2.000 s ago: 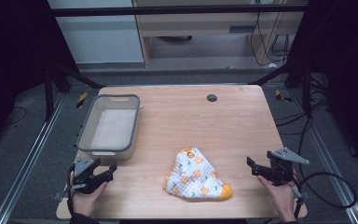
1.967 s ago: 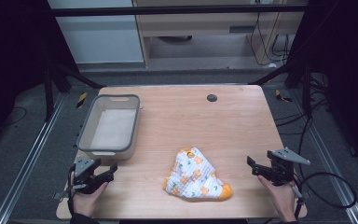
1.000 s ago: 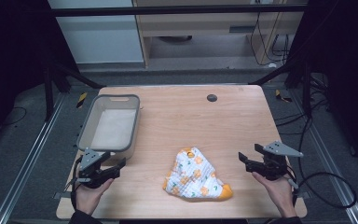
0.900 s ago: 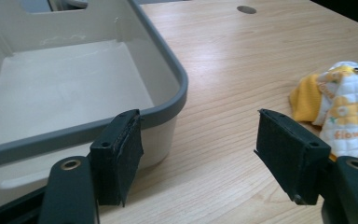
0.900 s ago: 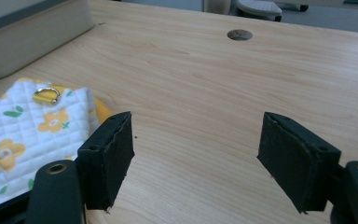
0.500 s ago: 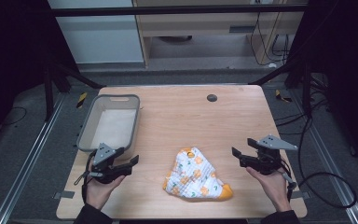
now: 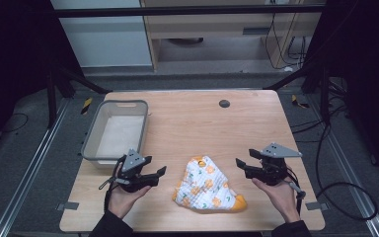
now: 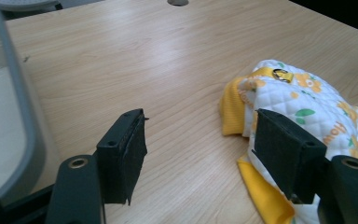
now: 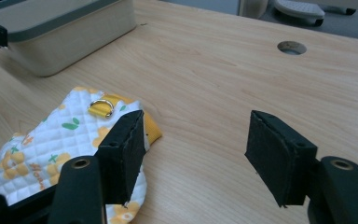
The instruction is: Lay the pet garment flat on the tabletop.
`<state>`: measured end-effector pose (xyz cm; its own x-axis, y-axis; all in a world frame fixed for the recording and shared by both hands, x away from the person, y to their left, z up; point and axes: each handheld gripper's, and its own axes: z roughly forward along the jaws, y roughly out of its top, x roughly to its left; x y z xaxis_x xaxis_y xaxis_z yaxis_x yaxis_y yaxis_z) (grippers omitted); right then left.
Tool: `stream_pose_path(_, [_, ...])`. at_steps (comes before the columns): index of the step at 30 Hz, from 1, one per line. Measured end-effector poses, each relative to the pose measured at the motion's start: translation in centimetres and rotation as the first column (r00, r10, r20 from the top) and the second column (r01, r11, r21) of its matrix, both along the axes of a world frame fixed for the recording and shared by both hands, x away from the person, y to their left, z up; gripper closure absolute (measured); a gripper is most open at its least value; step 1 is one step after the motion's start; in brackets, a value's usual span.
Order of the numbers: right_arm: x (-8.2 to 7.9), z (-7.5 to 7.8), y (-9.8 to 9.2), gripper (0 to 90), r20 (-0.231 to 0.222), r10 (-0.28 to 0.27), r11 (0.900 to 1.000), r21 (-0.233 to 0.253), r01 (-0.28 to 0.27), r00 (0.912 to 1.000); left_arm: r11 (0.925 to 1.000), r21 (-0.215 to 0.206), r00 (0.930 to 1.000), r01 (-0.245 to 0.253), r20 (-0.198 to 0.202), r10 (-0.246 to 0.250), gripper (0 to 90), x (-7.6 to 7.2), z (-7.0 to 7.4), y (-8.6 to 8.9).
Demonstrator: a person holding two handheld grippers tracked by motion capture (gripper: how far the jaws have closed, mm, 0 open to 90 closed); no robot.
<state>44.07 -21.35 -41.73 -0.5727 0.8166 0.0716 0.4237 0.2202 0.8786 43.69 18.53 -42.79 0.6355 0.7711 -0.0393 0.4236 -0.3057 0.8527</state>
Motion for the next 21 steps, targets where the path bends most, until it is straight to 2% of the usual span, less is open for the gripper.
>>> stream_pose_path(5, [0.1, -0.8, 0.6, 38.0, -0.03, 0.021, 1.0, -0.014, -0.022, 0.9993, 0.9993, 0.016, 0.9993, 0.034, -0.02, -0.033, 34.3, 0.1, -0.4, -1.4])
stream_pose_path(12, [0.4, -1.6, 1.8, 41.2, -0.05, 0.05, 0.998, -0.025, -0.051, 0.9975, 0.9971, 0.031, 0.9965, 0.069, -0.049, -0.067, 35.3, 0.4, -1.0, -3.2])
stream_pose_path(21, [0.6, -3.1, 3.3, 43.2, -0.098, 0.094, 0.994, -0.053, -0.099, 0.9908, 0.9937, 0.039, 0.9894, 0.105, -0.104, -0.101, 35.8, 0.8, -2.4, -4.9])
